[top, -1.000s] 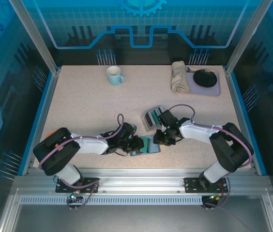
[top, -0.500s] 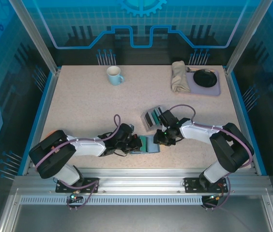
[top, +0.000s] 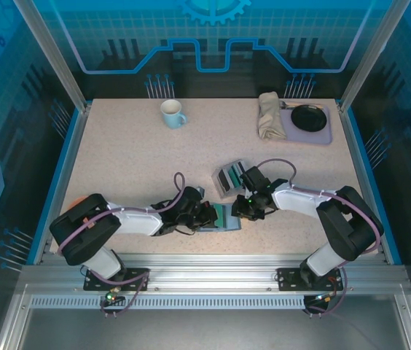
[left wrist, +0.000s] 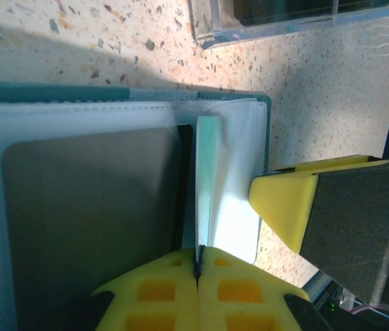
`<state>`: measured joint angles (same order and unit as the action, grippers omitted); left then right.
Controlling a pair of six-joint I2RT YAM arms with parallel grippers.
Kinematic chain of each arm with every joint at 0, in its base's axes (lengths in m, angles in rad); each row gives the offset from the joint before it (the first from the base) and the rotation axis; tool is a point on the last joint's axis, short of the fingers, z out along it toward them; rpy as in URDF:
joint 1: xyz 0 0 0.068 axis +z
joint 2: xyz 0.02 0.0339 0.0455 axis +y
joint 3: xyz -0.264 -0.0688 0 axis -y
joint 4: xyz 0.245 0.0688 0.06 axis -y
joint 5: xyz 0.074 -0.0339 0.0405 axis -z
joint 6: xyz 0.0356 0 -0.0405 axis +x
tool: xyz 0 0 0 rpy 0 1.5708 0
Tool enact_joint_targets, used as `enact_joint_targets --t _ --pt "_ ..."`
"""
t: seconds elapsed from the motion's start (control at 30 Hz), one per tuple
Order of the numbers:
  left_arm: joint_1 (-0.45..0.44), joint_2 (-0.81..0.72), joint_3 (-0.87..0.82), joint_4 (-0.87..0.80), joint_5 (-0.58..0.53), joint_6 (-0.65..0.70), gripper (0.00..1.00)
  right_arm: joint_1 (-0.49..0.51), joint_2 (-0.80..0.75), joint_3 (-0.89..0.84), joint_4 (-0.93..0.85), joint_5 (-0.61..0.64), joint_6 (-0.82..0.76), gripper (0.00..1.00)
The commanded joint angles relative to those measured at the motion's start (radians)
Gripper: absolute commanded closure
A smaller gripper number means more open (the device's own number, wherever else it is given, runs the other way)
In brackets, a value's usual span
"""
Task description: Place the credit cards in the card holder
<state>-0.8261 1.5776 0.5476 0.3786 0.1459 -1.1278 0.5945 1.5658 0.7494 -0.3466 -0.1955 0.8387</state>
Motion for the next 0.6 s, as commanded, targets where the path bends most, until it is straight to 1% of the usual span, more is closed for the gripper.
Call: enact_joint_targets --t 0.0,0.03,0.17,0.2,0.27,0.37,0.57 --pt "-0.017 0.042 0.037 -0.044 0.024 0.016 1.00 0.015 0.028 -0.027 0.039 -0.113 0.019 0.71" --pt "-0.017 0.045 0.044 -0.057 0.029 0.019 1.00 0.014 0.028 -0.027 0.041 -0.115 0.020 0.71" --pt "-0.021 0.057 0.059 -0.067 0.036 0.029 0.92 0.016 0.028 -0.027 0.047 -0.118 0.027 0.71" --pt "-0.024 0.062 0.072 -0.074 0.044 0.040 0.91 0.016 0.026 -0.027 0.047 -0.118 0.027 0.71" --pt "-0.031 0.064 0.101 -0.117 0.042 0.061 0.87 0.015 0.024 -0.027 0.043 -0.113 0.027 0.71" --pt "-0.038 0.051 0.126 -0.205 0.007 0.077 0.82 0.014 0.020 -0.024 0.026 -0.093 0.023 0.70" --pt "-0.038 0.008 0.129 -0.339 -0.061 0.090 0.76 0.014 0.022 -0.015 0.008 -0.075 0.014 0.70"
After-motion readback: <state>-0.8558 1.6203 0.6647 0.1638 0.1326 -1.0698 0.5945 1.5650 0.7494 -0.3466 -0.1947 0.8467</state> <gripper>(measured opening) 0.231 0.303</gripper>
